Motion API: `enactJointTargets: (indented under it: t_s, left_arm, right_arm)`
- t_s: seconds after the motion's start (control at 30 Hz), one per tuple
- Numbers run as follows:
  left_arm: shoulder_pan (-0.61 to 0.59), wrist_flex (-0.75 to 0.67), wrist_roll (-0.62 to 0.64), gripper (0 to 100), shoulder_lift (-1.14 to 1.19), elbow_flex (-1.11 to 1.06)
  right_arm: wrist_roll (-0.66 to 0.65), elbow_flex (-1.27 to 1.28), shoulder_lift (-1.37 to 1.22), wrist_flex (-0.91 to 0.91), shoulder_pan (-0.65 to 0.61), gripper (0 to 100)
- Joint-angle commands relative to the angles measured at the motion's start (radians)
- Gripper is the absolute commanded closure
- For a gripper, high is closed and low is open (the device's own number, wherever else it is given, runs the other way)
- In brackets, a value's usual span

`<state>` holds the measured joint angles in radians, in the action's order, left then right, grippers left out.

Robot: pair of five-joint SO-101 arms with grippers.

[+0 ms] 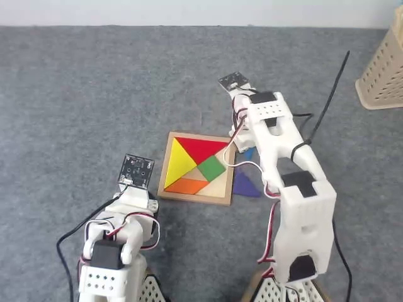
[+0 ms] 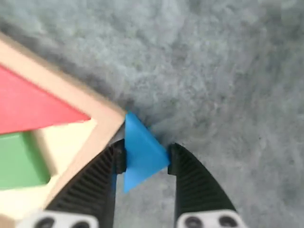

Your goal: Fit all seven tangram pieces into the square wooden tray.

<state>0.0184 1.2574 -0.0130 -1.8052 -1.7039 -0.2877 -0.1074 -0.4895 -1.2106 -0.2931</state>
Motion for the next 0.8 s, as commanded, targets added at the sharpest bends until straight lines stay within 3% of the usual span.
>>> enactJointTargets:
  t_s: [0.0, 0.27, 0.53, 0.77]
  left_arm:
    - [-0.002, 0.006, 0.009, 99, -0.020, 0.019]
    - [-0.002, 0.006, 0.009, 99, -0.020, 0.019]
    - [-0.002, 0.006, 0.009, 99, -0.020, 0.019]
    - [-0.002, 0.006, 0.009, 99, -0.020, 0.019]
  right_arm:
    - [-0.069, -0.012, 0.174, -0.061, -0.035, 98.9]
    - [-0.404, -0.011, 0.211, -0.147, -0.173, 99.0]
    - [-0.726, -0.012, 0.156, -0.139, -0.185, 98.9]
    - [-1.286, -0.012, 0.104, -0.044, -0.249, 99.0]
